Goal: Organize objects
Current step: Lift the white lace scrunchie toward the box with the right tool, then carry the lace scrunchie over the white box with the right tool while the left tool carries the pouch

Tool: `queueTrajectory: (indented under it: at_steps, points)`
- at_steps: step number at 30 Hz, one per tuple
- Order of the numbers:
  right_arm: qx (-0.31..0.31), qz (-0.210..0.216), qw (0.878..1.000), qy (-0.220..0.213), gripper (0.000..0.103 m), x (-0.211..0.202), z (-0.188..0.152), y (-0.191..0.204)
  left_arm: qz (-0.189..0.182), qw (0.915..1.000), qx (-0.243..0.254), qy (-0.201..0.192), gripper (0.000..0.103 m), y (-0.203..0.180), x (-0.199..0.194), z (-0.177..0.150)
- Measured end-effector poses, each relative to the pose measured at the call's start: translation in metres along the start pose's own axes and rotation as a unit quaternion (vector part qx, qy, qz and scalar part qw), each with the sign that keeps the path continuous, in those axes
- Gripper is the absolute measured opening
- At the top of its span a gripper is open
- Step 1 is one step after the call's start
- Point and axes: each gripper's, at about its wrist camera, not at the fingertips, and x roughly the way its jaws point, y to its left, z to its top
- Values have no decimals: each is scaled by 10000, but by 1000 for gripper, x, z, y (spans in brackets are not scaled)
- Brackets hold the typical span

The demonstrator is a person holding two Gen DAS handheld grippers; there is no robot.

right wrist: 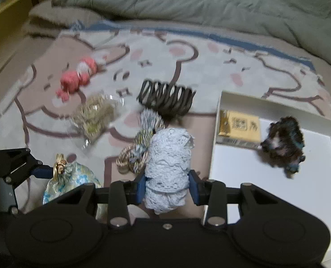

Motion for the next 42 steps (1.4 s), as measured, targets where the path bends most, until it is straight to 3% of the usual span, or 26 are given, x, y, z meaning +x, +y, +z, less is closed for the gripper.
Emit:
queueTrajectory:
  at_steps: [9, 19, 25, 30, 42]
  points:
    - [22, -117, 9978, -658, 40, -38, 1, -9, 104, 9970, -458, -610, 87, 11, -27, 25]
    - [181, -316, 9936, -1066, 40, -59, 1, -27, 113, 9891, -792, -1238, 87, 16, -47, 49]
    - [192, -472, 9897, -1337, 40, -75, 2, -41, 101, 9881, -788, -1317, 87, 9, -46, 70]
    - [66, -872, 9830, -1616, 40, -88, 10, -56, -25, 9866, -734, -1455, 87, -4, -47, 93]
    - [460, -1409, 9682, -2016, 40, -102, 43, -124, -335, 9776, -524, -2009, 87, -40, -48, 165]
